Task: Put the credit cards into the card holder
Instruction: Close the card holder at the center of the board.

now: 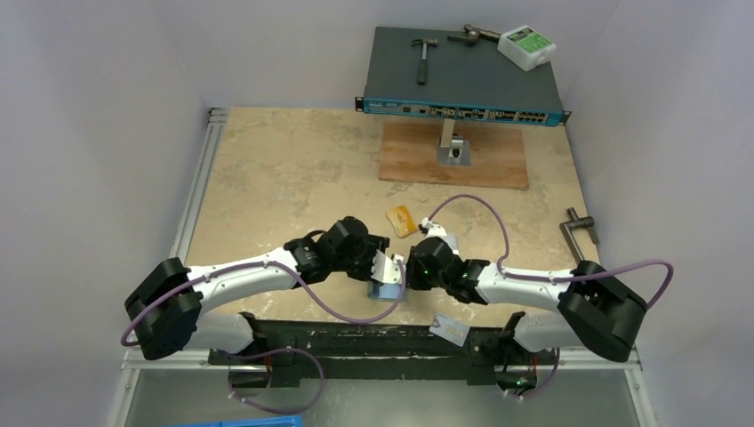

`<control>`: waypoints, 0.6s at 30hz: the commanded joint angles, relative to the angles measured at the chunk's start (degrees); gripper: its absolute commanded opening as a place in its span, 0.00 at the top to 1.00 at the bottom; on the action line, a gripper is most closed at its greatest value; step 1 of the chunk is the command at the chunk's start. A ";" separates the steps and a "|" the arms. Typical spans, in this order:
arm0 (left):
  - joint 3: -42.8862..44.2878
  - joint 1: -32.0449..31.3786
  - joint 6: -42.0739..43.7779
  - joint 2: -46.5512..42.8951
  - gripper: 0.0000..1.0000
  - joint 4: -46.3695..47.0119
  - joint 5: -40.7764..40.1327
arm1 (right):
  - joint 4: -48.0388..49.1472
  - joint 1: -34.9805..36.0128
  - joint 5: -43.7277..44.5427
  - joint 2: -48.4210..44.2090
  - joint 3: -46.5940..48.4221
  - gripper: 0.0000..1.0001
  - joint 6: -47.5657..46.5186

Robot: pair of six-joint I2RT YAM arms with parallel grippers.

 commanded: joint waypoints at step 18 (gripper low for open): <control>5.71 -0.40 -7.68 6.45 0.46 4.28 7.67 | 8.09 0.19 -7.37 -1.01 -1.82 1.00 0.89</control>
